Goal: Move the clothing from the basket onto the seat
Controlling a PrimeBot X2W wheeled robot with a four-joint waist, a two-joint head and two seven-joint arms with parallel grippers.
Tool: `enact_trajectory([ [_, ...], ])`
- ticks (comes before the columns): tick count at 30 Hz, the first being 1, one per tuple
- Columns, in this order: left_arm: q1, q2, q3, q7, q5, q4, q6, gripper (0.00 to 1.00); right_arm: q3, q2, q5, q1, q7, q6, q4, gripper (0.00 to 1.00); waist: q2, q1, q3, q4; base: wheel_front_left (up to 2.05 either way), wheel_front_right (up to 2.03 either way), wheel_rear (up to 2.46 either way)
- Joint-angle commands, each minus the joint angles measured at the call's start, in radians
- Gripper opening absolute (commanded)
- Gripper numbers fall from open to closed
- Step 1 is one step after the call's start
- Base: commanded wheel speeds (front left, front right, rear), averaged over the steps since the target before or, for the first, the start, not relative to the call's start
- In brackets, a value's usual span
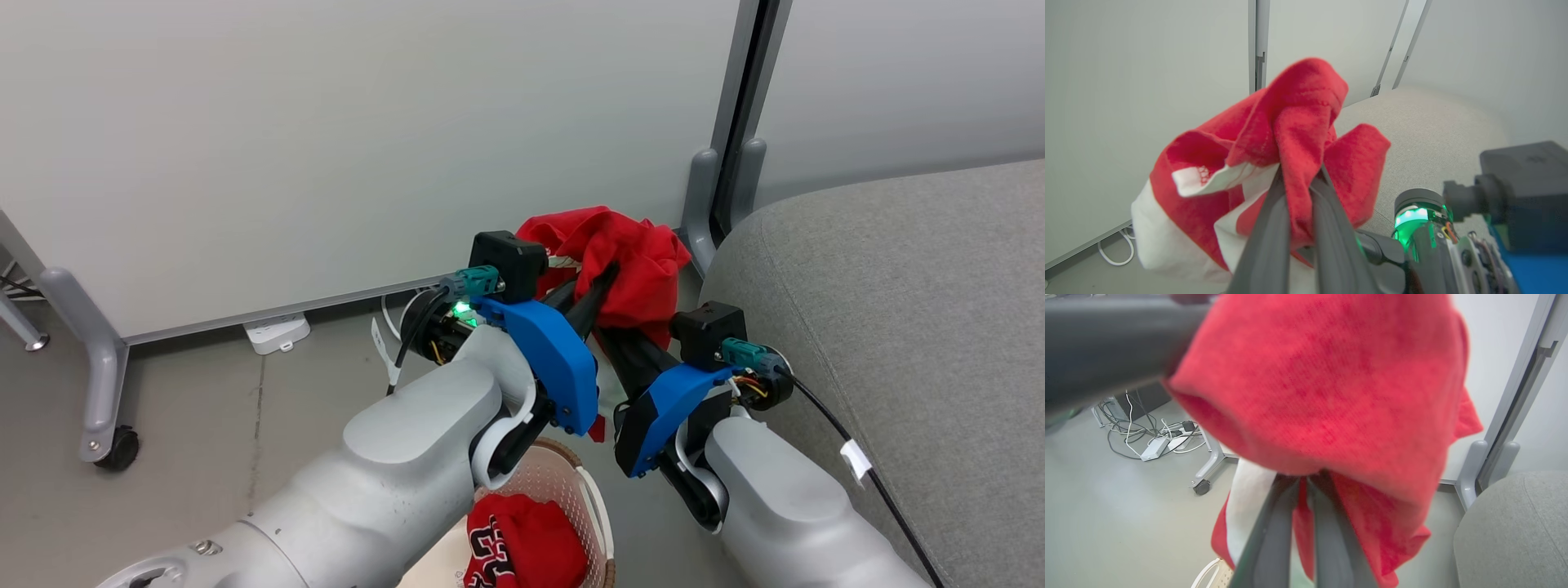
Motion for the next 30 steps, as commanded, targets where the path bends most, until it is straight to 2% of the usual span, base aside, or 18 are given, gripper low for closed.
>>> enact_trajectory([
  [1, -0.011, 0.003, -0.003, -0.008, -0.005, 0.003, -0.004, 0.00, -0.004, -0.001, -0.008, 0.013, -0.001, 0.000, -0.007, 0.00, 0.0000, -0.0001, -0.001, 0.000, 0.00, 0.00, 0.00],
  [10, -0.015, 0.003, -0.003, -0.023, -0.003, 0.003, 0.000, 0.00, -0.010, -0.001, -0.035, 0.026, -0.001, 0.000, -0.020, 0.00, 0.0000, -0.0001, -0.001, 0.006, 0.00, 0.00, 0.00],
  [11, -0.021, 0.003, -0.003, -0.034, 0.001, 0.001, 0.003, 0.21, -0.011, -0.001, -0.038, 0.027, -0.001, 0.000, -0.022, 0.00, 0.0000, -0.0001, 0.000, 0.007, 0.00, 0.00, 0.00],
  [12, -0.028, 0.003, -0.002, -0.048, 0.008, -0.003, 0.004, 0.83, -0.013, -0.001, -0.042, 0.029, -0.001, 0.000, -0.023, 0.00, 0.0000, -0.0001, 0.001, 0.008, 0.00, 0.00, 0.00],
  [13, -0.030, 0.002, 0.002, -0.058, 0.012, -0.003, 0.005, 1.00, -0.015, -0.001, -0.046, 0.031, -0.001, 0.000, -0.025, 0.00, 0.0000, -0.0001, 0.003, 0.008, 0.00, 0.00, 0.00],
  [19, -0.013, 0.004, 0.039, -0.087, 0.078, 0.020, -0.014, 1.00, -0.051, -0.002, -0.076, 0.043, -0.001, 0.000, -0.046, 0.00, 0.0000, -0.0001, 0.012, 0.010, 0.00, 0.00, 0.00],
  [24, 0.082, 0.054, 0.193, -0.086, 0.212, -0.061, -0.008, 1.00, -0.094, -0.001, -0.115, 0.048, -0.001, 0.000, -0.063, 0.00, 0.0000, -0.0001, 0.020, 0.013, 0.00, 0.00, 0.00],
  [30, 0.285, 0.129, 0.368, -0.086, 0.400, -0.209, 0.012, 1.00, -0.141, -0.001, -0.149, 0.064, -0.001, 0.000, -0.094, 0.00, 0.0000, -0.0001, 0.026, 0.020, 0.00, 0.00, 0.00],
])
